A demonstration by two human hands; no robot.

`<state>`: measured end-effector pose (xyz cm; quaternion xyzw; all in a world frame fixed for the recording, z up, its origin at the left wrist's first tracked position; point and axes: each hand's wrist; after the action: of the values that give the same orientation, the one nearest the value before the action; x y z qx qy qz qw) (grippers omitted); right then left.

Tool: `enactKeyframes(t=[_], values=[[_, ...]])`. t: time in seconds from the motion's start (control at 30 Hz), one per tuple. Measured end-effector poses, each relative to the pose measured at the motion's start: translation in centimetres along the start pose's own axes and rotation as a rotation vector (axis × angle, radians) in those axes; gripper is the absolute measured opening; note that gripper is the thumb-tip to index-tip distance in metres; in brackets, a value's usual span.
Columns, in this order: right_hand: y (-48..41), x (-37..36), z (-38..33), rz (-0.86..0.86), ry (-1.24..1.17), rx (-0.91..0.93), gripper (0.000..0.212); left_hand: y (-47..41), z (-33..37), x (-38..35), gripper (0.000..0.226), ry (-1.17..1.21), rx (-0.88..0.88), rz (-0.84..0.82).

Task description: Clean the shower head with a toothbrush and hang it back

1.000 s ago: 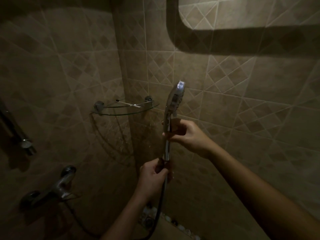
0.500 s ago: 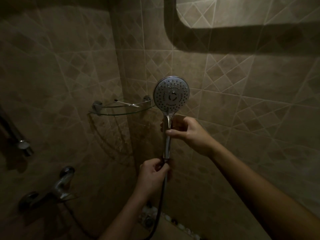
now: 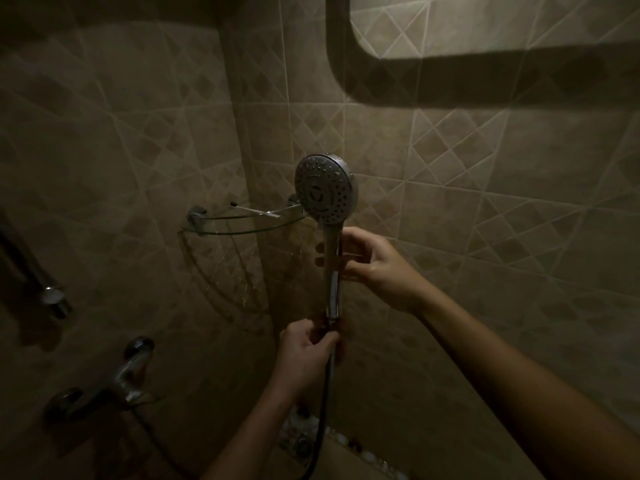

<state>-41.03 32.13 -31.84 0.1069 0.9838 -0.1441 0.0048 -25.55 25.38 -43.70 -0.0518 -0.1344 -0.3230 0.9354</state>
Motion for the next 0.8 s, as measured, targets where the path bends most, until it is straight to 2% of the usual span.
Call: enactKeyframes(t=[0.13, 0.23, 0.27, 0.43, 0.7, 0.8], values=[[-0.1, -0.1, -0.2, 0.038, 0.061, 0.04, 0.044, -0.4, -1.1, 0.4, 0.069, 0.04, 0.117, 0.032], [-0.1, -0.1, -0.3, 0.072, 0.175, 0.074, 0.043, 0.0, 0.2, 0.2, 0.031, -0.009, 0.08, -0.025], [0.0, -0.1, -0.4, 0.066, 0.192, 0.08, 0.041, 0.0, 0.5, 0.1, 0.025, -0.028, 0.04, -0.044], [0.4, 0.7, -0.8, -0.042, 0.031, -0.025, 0.039, 0.6, 1.3, 0.2, 0.017, -0.031, -0.035, -0.056], [0.2, 0.1, -0.8, 0.072, 0.213, 0.044, 0.018, 0.8, 1.7, -0.1, 0.012, -0.076, -0.091, -0.029], [0.5, 0.5, -0.9, 0.015, 0.129, 0.024, 0.025, 0.6, 2.0, 0.2, 0.015, -0.077, -0.133, -0.035]])
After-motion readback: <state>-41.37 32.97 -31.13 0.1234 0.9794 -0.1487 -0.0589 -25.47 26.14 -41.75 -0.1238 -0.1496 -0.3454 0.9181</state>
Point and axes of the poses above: each hand's wrist, its own y-axis away from the middle knuckle, its own x-axis out of the back of the hand, z = x × y, and after that the axes turned 10 degrees about -y, right-handed
